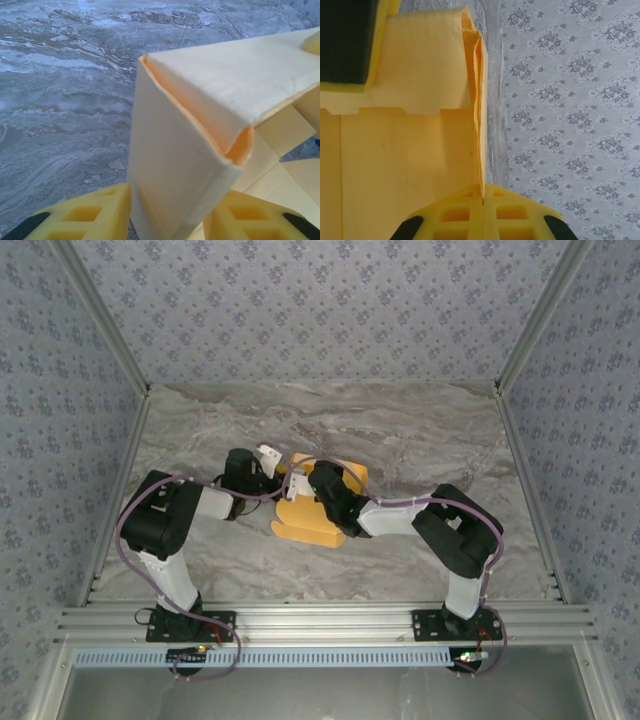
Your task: Fold the paper box
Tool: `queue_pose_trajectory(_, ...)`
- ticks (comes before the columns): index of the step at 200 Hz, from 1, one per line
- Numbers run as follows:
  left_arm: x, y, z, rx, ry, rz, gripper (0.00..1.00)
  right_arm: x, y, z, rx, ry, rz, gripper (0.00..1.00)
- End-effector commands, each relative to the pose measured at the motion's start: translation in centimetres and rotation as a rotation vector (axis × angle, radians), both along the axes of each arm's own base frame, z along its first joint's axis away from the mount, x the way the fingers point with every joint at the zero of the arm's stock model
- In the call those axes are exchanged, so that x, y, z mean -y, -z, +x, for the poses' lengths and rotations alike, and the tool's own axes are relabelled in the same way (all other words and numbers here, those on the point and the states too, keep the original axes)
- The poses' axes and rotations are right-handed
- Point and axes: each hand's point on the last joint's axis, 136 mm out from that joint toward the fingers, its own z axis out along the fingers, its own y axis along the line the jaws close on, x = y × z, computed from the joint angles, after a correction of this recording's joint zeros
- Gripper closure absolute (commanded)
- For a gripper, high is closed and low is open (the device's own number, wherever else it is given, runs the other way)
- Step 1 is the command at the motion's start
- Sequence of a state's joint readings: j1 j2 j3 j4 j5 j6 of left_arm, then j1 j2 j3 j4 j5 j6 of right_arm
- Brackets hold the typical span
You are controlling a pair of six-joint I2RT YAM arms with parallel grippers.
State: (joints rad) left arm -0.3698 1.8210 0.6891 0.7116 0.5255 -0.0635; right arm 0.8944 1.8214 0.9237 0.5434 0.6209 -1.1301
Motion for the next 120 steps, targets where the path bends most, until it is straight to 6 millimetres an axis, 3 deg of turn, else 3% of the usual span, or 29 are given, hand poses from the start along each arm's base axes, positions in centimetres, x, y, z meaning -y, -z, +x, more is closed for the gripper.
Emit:
queue_pose_trajectory(1,0.0,-0.3,0.4,0.039,-0.030,-0.010,0.62,0.0,0.6,-0.4,-0.042,-0.016,-0.006,1.00)
queue_pose_trajectory(59,0.5,0.1,0.4,0.072,-0.047,0.023,0.65,0.2,0.7,-0.4,-0.046,-0.012,-0.015,1.00)
queue_pose_trajectory(120,1.1,-1.0,0.7,0.121,-0.067,-0.005,0.62,0.2,0.8,-0.3,-0.054,-0.019,-0.011,1.00)
